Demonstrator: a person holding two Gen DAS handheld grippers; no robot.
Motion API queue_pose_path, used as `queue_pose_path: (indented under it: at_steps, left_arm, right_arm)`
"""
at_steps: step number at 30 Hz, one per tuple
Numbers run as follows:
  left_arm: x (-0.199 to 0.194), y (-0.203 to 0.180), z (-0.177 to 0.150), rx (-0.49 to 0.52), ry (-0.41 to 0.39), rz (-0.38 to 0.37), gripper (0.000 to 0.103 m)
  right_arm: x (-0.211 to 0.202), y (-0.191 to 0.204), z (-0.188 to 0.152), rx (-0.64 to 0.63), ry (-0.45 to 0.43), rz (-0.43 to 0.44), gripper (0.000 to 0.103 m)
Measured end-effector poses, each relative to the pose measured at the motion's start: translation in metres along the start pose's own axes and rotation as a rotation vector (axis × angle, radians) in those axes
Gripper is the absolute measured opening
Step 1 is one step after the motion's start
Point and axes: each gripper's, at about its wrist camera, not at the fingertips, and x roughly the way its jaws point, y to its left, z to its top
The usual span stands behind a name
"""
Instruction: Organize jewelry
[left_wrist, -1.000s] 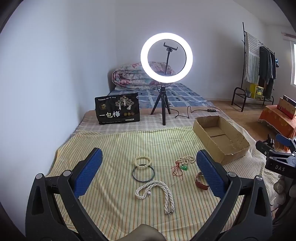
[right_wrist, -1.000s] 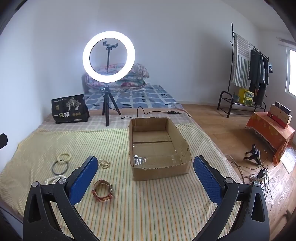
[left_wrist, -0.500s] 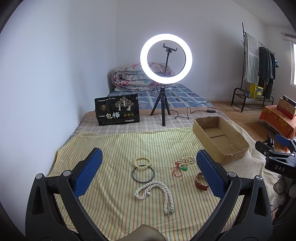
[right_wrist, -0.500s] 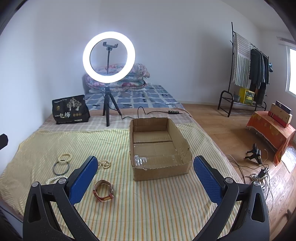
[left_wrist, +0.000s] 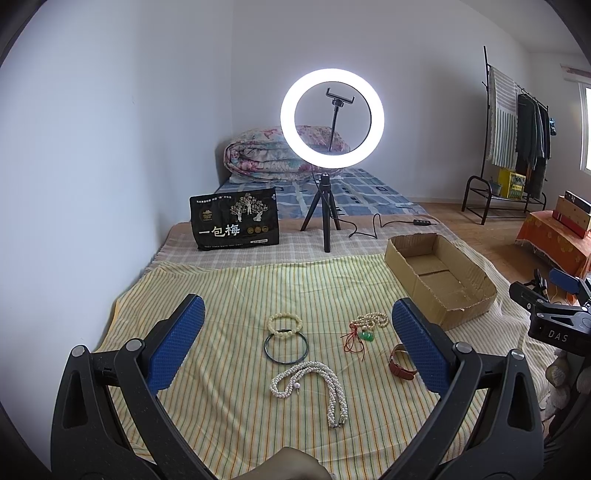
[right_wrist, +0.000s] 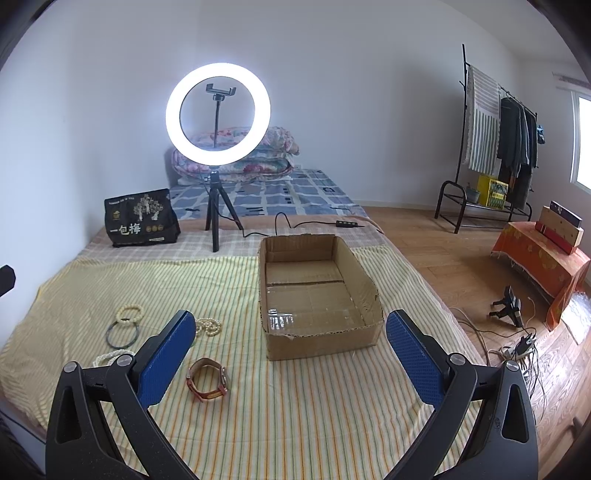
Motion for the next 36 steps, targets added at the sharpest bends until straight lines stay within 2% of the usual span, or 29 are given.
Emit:
queue_pose_path:
  at_steps: [36]
  left_arm:
    - [0.003,0.008,-0.001,0.002,-0.006,0.001,0.103]
  right_arm:
    - [-0.001,0.002,-0.001,-0.003,0.001,-0.001,0.102]
